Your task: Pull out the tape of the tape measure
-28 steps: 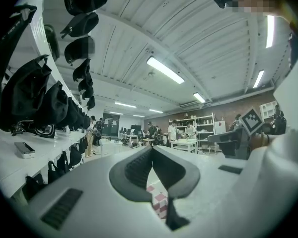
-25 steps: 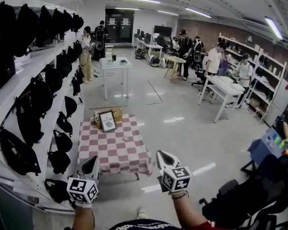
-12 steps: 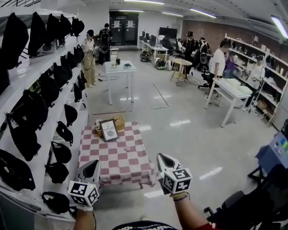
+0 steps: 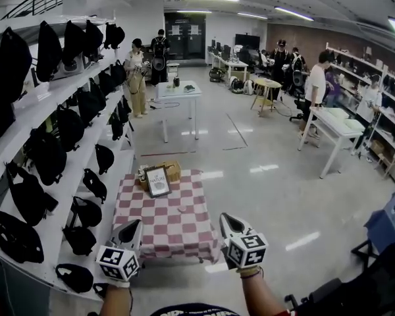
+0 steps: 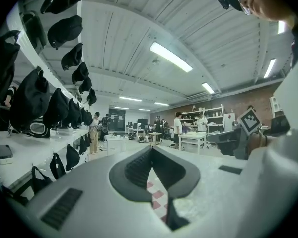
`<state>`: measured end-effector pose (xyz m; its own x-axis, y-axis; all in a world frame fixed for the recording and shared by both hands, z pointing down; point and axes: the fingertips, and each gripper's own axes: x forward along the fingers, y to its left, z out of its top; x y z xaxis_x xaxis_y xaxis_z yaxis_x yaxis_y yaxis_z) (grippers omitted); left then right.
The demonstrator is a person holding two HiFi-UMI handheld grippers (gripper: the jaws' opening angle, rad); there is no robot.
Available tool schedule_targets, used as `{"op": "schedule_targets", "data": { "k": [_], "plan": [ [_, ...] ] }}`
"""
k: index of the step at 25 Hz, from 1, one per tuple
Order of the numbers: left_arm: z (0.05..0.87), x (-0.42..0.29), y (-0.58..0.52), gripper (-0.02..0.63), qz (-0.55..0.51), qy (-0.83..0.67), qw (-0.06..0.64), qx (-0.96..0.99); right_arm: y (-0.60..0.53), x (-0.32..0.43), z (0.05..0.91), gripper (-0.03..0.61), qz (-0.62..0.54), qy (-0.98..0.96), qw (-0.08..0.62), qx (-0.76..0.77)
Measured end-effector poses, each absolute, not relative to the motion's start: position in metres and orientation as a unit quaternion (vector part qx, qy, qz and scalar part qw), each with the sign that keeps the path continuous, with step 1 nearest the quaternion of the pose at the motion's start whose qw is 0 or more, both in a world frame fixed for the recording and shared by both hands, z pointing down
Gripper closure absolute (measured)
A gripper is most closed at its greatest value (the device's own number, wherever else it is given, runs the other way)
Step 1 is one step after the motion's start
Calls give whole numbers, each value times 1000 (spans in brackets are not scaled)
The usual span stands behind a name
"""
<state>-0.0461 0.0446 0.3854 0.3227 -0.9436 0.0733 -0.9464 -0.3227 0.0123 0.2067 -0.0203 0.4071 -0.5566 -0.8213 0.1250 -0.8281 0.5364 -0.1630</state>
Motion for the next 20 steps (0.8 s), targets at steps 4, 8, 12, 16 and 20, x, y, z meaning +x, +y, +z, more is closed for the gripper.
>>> {"op": "schedule_targets", "data": {
  "k": [4,8,12,16,20],
  "plan": [
    [379,-32,34,607,37,-586,13,809,-36,216,409,575,110,-882,6,459],
    [381,-22,29,607,58,-593,2,803,-47,219,413,575,119,-889,-4,443],
    [382,-26,27,607,64,-601,9,797,-55,207,416,575,126,-897,-7,424],
    [383,-30,31,607,68,-609,13,790,-60,201,423,575,135,-900,-5,414],
    [396,-40,30,607,76,-618,27,782,-64,191,437,575,149,-901,6,408]
  ]
}}
